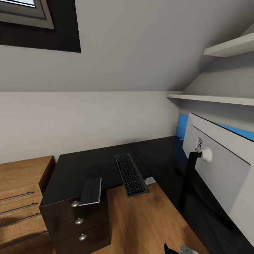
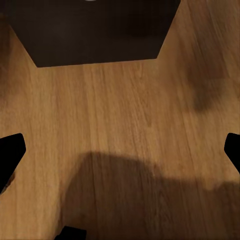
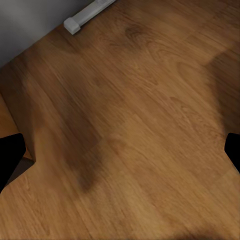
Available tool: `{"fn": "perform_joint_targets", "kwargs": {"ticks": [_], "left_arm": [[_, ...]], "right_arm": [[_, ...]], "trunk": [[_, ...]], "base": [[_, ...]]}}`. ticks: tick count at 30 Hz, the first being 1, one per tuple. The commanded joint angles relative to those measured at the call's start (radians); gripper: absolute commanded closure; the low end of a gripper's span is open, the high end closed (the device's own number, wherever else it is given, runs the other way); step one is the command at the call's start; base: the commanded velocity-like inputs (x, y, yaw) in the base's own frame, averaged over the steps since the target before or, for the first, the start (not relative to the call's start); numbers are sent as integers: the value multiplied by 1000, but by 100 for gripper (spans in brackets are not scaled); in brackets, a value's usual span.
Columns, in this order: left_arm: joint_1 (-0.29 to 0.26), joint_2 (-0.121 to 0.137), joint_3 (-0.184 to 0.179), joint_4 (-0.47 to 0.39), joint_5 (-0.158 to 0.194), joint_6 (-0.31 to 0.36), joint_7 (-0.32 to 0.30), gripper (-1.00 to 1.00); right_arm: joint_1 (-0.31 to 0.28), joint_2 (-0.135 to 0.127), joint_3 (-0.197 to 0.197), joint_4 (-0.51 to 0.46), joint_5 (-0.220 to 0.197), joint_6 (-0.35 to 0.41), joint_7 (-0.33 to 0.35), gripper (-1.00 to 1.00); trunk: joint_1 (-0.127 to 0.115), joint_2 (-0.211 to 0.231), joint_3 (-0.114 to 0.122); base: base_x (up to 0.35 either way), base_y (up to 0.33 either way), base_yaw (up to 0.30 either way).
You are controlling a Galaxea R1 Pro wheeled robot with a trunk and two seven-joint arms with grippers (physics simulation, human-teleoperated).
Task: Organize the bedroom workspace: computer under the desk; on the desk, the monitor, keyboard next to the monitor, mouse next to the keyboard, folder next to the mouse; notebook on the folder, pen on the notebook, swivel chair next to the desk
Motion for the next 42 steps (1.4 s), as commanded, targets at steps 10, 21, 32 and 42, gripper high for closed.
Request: {"fn": "perform_joint_targets", "kwargs": {"ticks": [10, 21, 32, 42], "left_arm": [[0, -1, 2, -1, 2, -2, 0, -100], [0, -1, 2, -1, 2, -2, 0, -100], [0, -1, 2, -1, 2, -2, 0, -100], [0, -1, 2, -1, 2, -2, 0, -100]], "right_arm": [[-1, -1, -9, 2, 3, -4, 5, -100], [-1, -2, -9, 1, 3, -4, 5, -100], [-1, -2, -9, 1, 3, -5, 6, -100], [-1, 4, -9, 2, 0, -4, 6, -100]], "trunk": [[0, -1, -1], [0, -1, -1], [0, -1, -1], [0, -1, -2]], "base": [[0, 0, 0], [0, 0, 0], [0, 0, 0], [0, 0, 0]]}}
